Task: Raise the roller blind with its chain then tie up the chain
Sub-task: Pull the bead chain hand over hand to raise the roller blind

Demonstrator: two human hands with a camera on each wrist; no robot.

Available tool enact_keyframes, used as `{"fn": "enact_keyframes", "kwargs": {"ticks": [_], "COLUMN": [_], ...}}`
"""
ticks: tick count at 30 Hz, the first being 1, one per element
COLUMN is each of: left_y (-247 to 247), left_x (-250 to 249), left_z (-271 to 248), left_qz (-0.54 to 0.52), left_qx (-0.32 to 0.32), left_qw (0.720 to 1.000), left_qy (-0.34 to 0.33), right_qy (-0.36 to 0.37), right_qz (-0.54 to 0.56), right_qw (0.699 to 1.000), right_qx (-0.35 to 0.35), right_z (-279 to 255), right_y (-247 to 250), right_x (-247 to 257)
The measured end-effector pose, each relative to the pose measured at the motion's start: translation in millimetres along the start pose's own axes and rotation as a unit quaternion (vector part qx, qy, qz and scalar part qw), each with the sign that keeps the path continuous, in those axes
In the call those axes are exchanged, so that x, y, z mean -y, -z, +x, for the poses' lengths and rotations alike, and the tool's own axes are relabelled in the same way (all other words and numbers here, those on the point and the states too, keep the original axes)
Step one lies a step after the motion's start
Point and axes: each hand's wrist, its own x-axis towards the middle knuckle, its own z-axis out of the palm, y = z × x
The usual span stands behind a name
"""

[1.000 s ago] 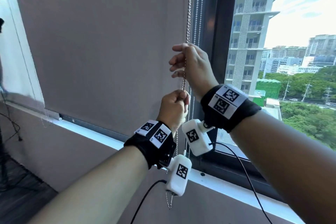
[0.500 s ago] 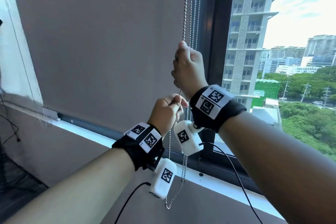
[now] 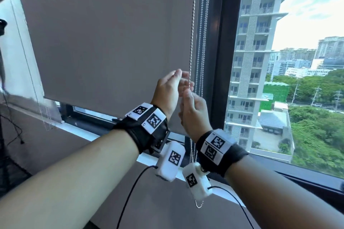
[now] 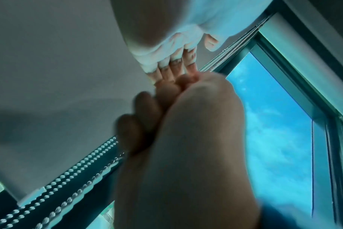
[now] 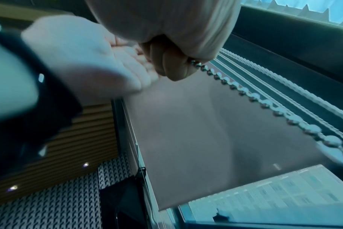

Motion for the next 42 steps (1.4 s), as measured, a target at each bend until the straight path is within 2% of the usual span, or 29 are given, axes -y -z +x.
{"fn": "enact_keyframes", "kwargs": {"ticks": [6, 10, 16, 27, 31, 34, 38, 42], "left_y": [-22, -30, -30, -17, -10, -8, -7, 5], "left_x": [-12, -9, -9, 1, 13, 20, 24, 37], "left_z": [6, 6, 14, 10, -2, -7, -13, -24], "left_qz": [-0.079, -0.052, -0.011, -0.032, -0.011, -0.016, -0.027, 0.038], "left_qx": [0.025, 0.025, 0.023, 0.011, 0.03, 0.028, 0.051, 0.074], "left_qw": [0.996, 0.998, 1.0, 0.998, 0.998, 0.999, 0.998, 0.995], "left_qy": [0.031, 0.029, 0.006, 0.052, 0.061, 0.04, 0.038, 0.057], "right_qy": [-0.021, -0.015, -0.039, 0.038, 0.0, -0.044, -0.066, -0.087], "right_qz": [-0.026, -0.042, 0.004, 0.023, 0.063, 0.091, 0.065, 0.057], "right_qw": [0.999, 0.998, 0.997, 0.998, 0.998, 0.994, 0.995, 0.994], "right_qx": [0.005, 0.032, 0.059, -0.044, -0.002, 0.033, 0.022, 0.041], "right_z": [-22, -21, -8, 63, 87, 91, 86, 72], "right_y": [2, 7, 20, 13, 5, -3, -10, -12], "right_x": [-16, -17, -17, 53, 85, 96, 94, 81]}}
